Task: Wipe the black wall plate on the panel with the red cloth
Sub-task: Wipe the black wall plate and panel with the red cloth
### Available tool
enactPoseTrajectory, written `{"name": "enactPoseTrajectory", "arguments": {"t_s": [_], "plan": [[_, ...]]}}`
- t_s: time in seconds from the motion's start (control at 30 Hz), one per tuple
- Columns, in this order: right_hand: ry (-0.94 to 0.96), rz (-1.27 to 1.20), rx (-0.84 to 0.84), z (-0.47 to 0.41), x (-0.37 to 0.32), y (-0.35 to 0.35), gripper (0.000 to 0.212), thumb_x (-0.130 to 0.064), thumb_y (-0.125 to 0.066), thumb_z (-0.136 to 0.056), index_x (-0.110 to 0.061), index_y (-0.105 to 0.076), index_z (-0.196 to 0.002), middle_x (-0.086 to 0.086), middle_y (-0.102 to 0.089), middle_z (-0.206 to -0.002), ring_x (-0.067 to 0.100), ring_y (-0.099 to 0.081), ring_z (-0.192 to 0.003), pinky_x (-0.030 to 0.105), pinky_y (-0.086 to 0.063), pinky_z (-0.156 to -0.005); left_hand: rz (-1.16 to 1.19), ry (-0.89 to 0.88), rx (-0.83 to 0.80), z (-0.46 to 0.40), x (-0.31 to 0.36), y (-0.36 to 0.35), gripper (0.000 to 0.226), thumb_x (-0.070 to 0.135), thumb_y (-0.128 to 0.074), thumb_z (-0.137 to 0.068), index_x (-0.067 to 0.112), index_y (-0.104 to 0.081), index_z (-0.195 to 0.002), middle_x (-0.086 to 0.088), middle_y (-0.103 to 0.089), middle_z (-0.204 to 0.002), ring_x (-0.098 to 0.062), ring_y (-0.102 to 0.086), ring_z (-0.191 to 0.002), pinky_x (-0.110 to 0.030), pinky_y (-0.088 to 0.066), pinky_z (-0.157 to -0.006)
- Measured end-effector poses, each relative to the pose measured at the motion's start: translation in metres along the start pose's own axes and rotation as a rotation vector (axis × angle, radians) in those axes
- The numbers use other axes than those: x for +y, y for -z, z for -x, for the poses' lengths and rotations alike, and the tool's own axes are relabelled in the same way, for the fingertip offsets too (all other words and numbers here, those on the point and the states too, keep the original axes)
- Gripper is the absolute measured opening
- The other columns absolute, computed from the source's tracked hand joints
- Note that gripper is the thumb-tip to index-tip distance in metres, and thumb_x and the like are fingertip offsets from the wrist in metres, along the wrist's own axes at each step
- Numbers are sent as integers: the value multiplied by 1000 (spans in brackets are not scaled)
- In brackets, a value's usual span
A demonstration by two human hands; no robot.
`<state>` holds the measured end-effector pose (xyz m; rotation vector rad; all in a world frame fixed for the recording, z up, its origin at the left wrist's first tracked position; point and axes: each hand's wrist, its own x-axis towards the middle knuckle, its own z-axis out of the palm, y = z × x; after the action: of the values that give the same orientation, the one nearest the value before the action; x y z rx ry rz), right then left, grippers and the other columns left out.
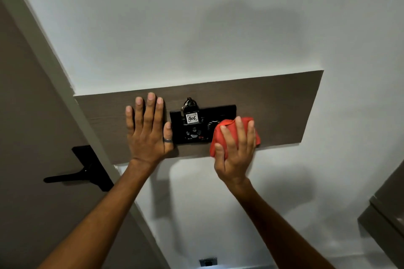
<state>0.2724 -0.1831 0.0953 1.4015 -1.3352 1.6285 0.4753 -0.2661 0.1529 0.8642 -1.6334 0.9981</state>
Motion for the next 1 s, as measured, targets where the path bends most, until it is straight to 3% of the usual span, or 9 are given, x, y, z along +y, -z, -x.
{"name": "enactPoseTrajectory", "arguments": {"t_s": [0.17, 0.27, 0.37, 0.57, 0.73, 1.0], "plan": [[69, 59, 133, -59, -19, -33, 38, -41, -48, -106, -29, -63, -139, 9, -51, -156, 35, -31, -156, 53, -29, -126, 9, -7, 1, 0, 0, 1, 62, 33, -31, -105, 10, -20, -162, -3, -8, -171, -27, -6, -158, -47, -6, -130], [128, 64, 96, -35, -8, -27, 37, -40, -51, -105, -26, -65, -135, 10, -52, -152, 35, -30, -156, 53, -34, -124, 19, 10, -5, 1, 1, -1, 62, 33, -31, -105, 10, -21, -161, -4, -9, -171, -28, -7, -158, -48, -6, -130], [209, 117, 57, -3, 2, -12, 32, -40, -49, -106, -25, -64, -130, 11, -55, -144, 38, -37, -148, 56, -46, -112, -8, -6, 9, 0, 1, 0, 62, 33, -31, -105, 10, -20, -161, -5, -9, -171, -28, -8, -158, -48, -7, -130], [115, 94, 136, -62, -18, -37, 40, -44, -50, -103, -34, -62, -140, 2, -51, -157, 33, -34, -155, 50, -31, -124, 3, -5, 4, 0, -1, -1, 62, 33, -30, -105, 11, -20, -162, -4, -8, -171, -28, -7, -158, -48, -6, -130], [202, 163, 26, 3, 0, -13, 35, -42, -49, -104, -25, -59, -133, 12, -50, -145, 39, -33, -146, 57, -42, -114, -12, 11, 9, 2, 1, -2, 63, 34, -32, -104, 12, -21, -162, -4, -10, -171, -28, -9, -158, -49, -8, -129], [145, 99, 93, -70, -20, -33, 42, -43, -50, -104, -30, -60, -142, 6, -52, -156, 35, -33, -155, 50, -26, -128, 0, 22, -4, 4, -1, -3, 63, 36, -32, -105, 12, -22, -161, -3, -9, -171, -28, -9, -158, -49, -8, -129]]}}
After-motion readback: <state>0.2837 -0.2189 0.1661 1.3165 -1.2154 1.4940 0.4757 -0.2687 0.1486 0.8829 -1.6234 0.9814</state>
